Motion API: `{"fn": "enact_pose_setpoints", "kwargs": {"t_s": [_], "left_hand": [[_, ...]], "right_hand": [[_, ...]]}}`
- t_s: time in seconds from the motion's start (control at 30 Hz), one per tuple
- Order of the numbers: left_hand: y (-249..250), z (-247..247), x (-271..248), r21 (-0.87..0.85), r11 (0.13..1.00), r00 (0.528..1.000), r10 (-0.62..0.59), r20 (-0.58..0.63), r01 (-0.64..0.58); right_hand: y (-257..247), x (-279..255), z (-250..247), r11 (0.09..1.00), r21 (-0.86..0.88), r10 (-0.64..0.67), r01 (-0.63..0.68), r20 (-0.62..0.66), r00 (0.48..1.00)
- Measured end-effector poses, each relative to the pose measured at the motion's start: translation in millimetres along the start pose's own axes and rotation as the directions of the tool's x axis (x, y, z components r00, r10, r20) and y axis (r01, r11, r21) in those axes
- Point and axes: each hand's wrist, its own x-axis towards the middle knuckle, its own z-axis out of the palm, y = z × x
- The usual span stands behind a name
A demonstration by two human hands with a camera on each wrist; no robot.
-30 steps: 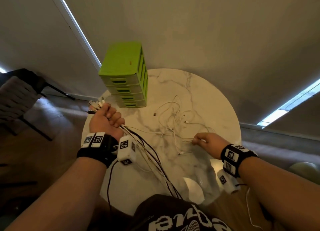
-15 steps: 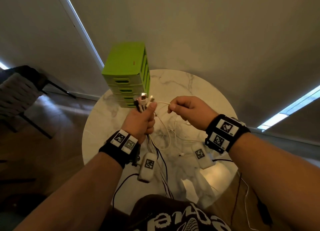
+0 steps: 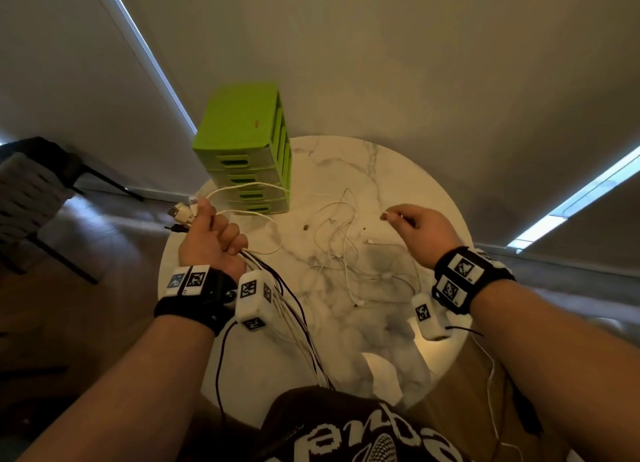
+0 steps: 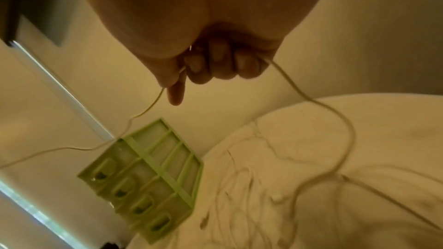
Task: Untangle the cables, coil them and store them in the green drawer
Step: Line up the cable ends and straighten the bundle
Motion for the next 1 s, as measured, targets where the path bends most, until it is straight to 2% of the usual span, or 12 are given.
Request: {"fn": "enact_pose_setpoints", "kwargs": {"t_s": [0.17,0.33,0.4,0.5,0.57,0.63,0.67,0.73,0.8,0.87,0.93,1.0], "left_hand": [[-29.1,25.2,-12.6,0.096,0.994,0.992,-0.07,0.104,0.06],[-63.9,46.4,-28.7,0.203,0.971,0.969,-0.167,0.182,0.129],[-76.2,51.5,-35.0,0.279,0.951,0.958,-0.196,0.211,0.133],[-90.1,60.2,-44.0,0.346,0.927,0.94,-0.238,0.243,0.145],[-93.9,66.4,-48.8,0.346,0.923,0.931,-0.262,0.253,0.166],[-98.7,72.9,-54.0,0.355,0.916,0.919,-0.292,0.264,0.188],[-100.5,76.0,-56.5,0.364,0.91,0.911,-0.307,0.276,0.197],[-104.2,82.6,-61.5,0.393,0.891,0.881,-0.359,0.309,0.226],[-108.4,89.6,-67.3,0.434,0.862,0.835,-0.429,0.345,0.263],[-113.5,97.3,-75.4,0.468,0.838,0.783,-0.483,0.393,0.282],[-119.0,104.5,-83.9,0.469,0.836,0.739,-0.504,0.447,0.286],[-122.7,111.7,-90.0,0.442,0.855,0.725,-0.482,0.491,0.269]], "right_hand": [[-4.7,-0.2,-32.2,0.971,-0.238,-0.102,0.036,-0.269,0.958],[56.6,-38.1,-45.0,0.838,-0.485,0.109,-0.25,-0.3,0.948],[87.7,-55.9,-44.1,0.755,-0.509,0.313,-0.414,-0.275,0.909],[123.5,-82.3,-37.0,0.606,-0.599,0.619,-0.523,-0.057,0.783],[131.9,-93.8,-30.6,0.607,-0.585,0.691,-0.537,0.056,0.721],[131.5,-97.6,-31.0,0.624,-0.554,0.702,-0.551,0.088,0.707],[128.7,-95.2,-32.6,0.641,-0.537,0.682,-0.549,0.071,0.728],[119.6,-86.2,-34.6,0.764,-0.377,0.56,-0.524,-0.015,0.828],[96.2,-77.0,-34.1,0.939,-0.13,0.312,-0.319,-0.069,0.948],[63.5,-69.1,-31.7,0.999,0.03,0.041,-0.042,0.036,0.999],[27.8,-67.4,-25.7,0.983,0.172,-0.113,0.06,0.313,0.943],[9.5,-68.2,-9.4,0.96,0.28,-0.141,-0.023,0.551,0.822]]}}
